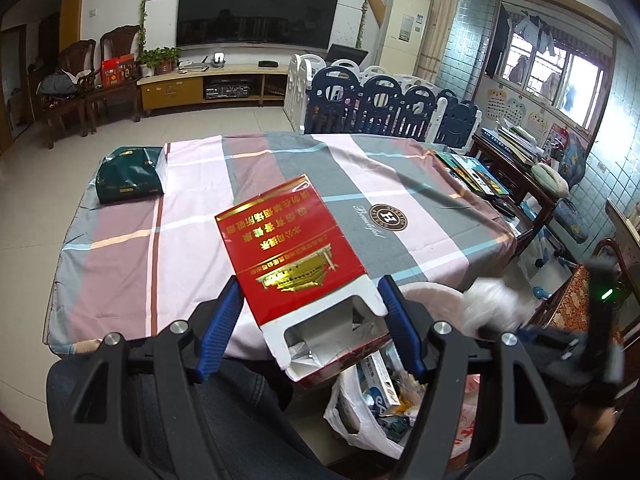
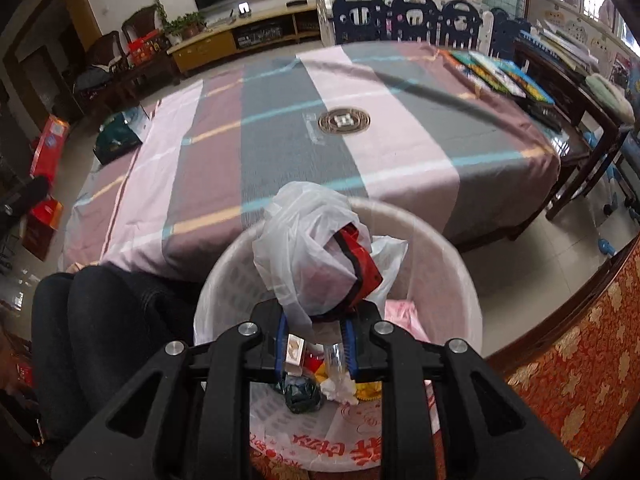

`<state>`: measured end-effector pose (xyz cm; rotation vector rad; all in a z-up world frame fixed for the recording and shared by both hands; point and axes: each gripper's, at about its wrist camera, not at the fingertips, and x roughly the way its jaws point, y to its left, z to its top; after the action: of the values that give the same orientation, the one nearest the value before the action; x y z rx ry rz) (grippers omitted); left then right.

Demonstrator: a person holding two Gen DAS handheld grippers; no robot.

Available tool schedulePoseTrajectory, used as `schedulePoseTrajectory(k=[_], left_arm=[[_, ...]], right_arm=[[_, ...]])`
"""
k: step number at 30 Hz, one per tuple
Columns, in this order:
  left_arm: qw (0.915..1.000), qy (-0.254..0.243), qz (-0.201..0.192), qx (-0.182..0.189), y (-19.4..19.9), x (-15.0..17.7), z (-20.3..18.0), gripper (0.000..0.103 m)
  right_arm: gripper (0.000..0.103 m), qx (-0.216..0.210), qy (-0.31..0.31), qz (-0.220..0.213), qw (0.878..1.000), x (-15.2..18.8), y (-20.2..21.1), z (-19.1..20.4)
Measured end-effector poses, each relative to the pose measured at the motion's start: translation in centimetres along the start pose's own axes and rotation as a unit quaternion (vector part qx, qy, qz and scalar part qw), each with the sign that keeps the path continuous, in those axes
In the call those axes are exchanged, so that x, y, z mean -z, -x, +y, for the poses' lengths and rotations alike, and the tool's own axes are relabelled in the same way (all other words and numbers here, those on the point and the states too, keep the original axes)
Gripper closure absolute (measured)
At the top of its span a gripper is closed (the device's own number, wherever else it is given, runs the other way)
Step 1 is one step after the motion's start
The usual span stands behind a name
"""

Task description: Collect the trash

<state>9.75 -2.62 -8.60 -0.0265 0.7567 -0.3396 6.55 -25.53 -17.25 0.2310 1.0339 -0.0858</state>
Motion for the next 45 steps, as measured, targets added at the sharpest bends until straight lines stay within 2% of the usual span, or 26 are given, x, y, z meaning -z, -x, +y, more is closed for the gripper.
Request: schedulePoseTrajectory(k=[2, 3, 5, 6, 7, 10, 12, 14, 17, 18, 19, 21, 24, 26, 27, 29, 31, 34, 38, 41, 45], left_arm=[[1.0, -0.005, -0.001, 0.005, 0.4, 0.0, -0.6, 0.034], [0.9999, -0.009, 0.0, 0.008, 0.6, 0.0, -0.9, 0.034], [0.9997, -0.016, 0.004, 0.019, 0.6, 0.1, -1.5, 0.034], [0.9995, -0.017, 0.008, 0.027, 0.5, 0.1, -1.8, 0.034], [0.999, -0.019, 0.016, 0.037, 0.2, 0.3, -2.2, 0.034], [0.9968, -0.037, 0.04, 0.059, -0.8, 0.9, -3.8, 0.034], [0.9919, -0.054, 0.066, 0.094, -1.7, 1.6, -5.3, 0.034], [0.9832, -0.075, 0.093, 0.137, -2.8, 2.3, -7.0, 0.033], [0.9638, -0.131, 0.124, 0.197, -4.1, 3.7, -10.2, 0.032], [0.9561, -0.151, 0.136, 0.211, -4.7, 4.2, -11.3, 0.031], [0.9522, -0.164, 0.144, 0.214, -4.9, 4.6, -12.0, 0.028], [0.9521, -0.183, 0.145, 0.197, -5.2, 5.2, -12.9, 0.011], [0.9599, -0.183, 0.134, 0.164, -5.0, 5.1, -12.6, 0.009], [0.9729, -0.164, 0.124, 0.106, -4.6, 4.7, -11.3, 0.008], [0.9788, -0.153, 0.119, 0.066, -4.4, 4.4, -10.4, 0.008], [0.9857, -0.129, 0.108, -0.006, -3.6, 3.8, -8.4, 0.008], [0.9908, -0.093, 0.082, -0.054, -1.6, 3.1, -5.9, 0.008], [0.9945, -0.061, 0.032, -0.079, 2.8, 1.8, -3.5, 0.007], [0.9934, -0.05, -0.042, -0.094, 8.9, 0.9, -2.5, 0.003], [0.9923, -0.039, -0.074, -0.092, 12.1, 0.8, -2.3, 0.003], [0.992, -0.03, -0.088, -0.086, 14.0, 0.6, -2.6, 0.003]], right_arm=[[0.079, -0.012, -0.019, 0.036, 0.999, 1.0, -1.6, -0.4], [0.074, -0.02, -0.027, 0.052, 0.998, 1.4, -2.1, -0.7], [0.055, -0.013, -0.041, 0.064, 0.997, 1.9, -2.3, -1.1], [0.04, -0.01, -0.047, 0.06, 0.997, 2.0, -2.0, -1.4], [0.03, -0.01, -0.054, 0.052, 0.997, 2.0, -1.6, -1.7], [0.027, -0.018, -0.086, 0.012, 0.996, 1.6, 0.7, -3.6], [0.027, -0.018, -0.117, -0.022, 0.993, 1.0, 2.6, -5.5], [0.024, -0.015, -0.148, -0.057, 0.987, 0.6, 4.7, -7.4], [0.024, 0.012, -0.165, -0.109, 0.98, 0.2, 8.0, -9.1], [0.024, 0.024, -0.16, -0.126, 0.979, 0.1, 9.0, -9.3], [0.021, 0.032, -0.156, -0.137, 0.978, 0.1, 9.7, -9.4], [0.016, 0.035, -0.152, -0.153, 0.976, 0.0, 10.9, -9.3], [0.013, 0.035, -0.143, -0.16, 0.976, -0.1, 11.8, -8.4], [0.012, 0.044, -0.133, -0.149, 0.979, -0.1, 12.0, -7.2], [0.012, 0.045, -0.128, -0.147, 0.98, -0.1, 12.2, -6.5], [0.011, 0.041, -0.1, -0.152, 0.982, 0.1, 12.8, -4.4], [0.007, 0.05, -0.073, -0.164, 0.982, 0.3, 13.7, -2.5], [0.005, 0.054, -0.043, -0.18, 0.981, 0.5, 15.0, -0.3], [0.004, 0.052, -0.024, -0.192, 0.98, 1.0, 16.4, 1.7], [0.004, 0.045, -0.012, -0.194, 0.98, 1.1, 17.0, 2.7], [0.004, 0.044, 0.004, -0.202, 0.978, 1.3, 17.6, 3.9]])
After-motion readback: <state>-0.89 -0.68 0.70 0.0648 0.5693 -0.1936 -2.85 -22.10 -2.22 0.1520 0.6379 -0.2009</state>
